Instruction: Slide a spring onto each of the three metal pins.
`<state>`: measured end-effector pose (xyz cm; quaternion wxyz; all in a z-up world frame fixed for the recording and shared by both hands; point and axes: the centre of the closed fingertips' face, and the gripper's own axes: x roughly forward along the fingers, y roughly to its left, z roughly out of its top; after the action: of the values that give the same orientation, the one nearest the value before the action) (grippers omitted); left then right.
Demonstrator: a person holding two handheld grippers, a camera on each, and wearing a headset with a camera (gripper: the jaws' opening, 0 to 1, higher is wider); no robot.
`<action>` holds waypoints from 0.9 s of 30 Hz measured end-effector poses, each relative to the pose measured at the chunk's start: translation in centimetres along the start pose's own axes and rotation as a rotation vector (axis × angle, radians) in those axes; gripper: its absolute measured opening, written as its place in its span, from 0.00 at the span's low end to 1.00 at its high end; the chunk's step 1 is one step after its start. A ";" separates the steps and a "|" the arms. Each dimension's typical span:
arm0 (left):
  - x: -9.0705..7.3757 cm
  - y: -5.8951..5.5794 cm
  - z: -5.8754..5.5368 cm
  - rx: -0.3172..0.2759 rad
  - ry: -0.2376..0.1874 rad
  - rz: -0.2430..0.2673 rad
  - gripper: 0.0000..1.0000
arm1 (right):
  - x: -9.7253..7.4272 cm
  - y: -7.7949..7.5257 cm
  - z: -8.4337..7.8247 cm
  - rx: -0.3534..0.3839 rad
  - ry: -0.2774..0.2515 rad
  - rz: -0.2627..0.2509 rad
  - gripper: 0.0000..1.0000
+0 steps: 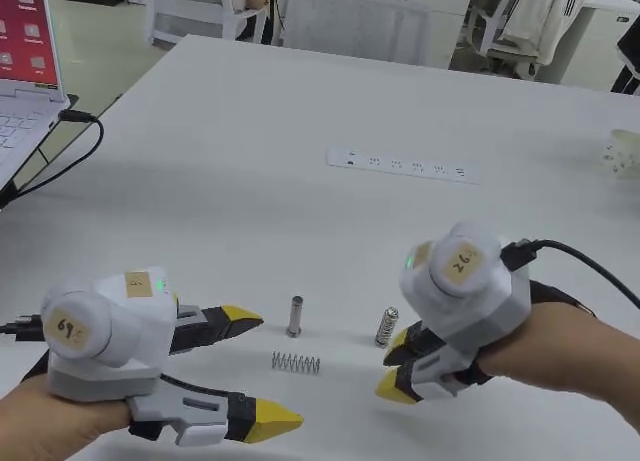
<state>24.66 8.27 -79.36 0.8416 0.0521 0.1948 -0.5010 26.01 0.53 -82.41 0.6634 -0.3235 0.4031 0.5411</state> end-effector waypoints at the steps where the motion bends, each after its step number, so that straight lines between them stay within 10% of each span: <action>1: 0.0 0.0 0.0 0.000 0.001 0.000 0.64 | 0.0 0.0 0.2 -0.003 -0.001 0.001 0.17; 27: -0.3 0.0 -0.3 -0.004 0.009 -0.001 0.64 | 2.8 0.2 4.5 -0.100 -0.027 0.029 0.16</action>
<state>24.43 8.59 -79.57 0.8407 0.0526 0.1997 -0.5006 26.91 5.76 -82.77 0.6440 -0.3429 0.3711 0.5745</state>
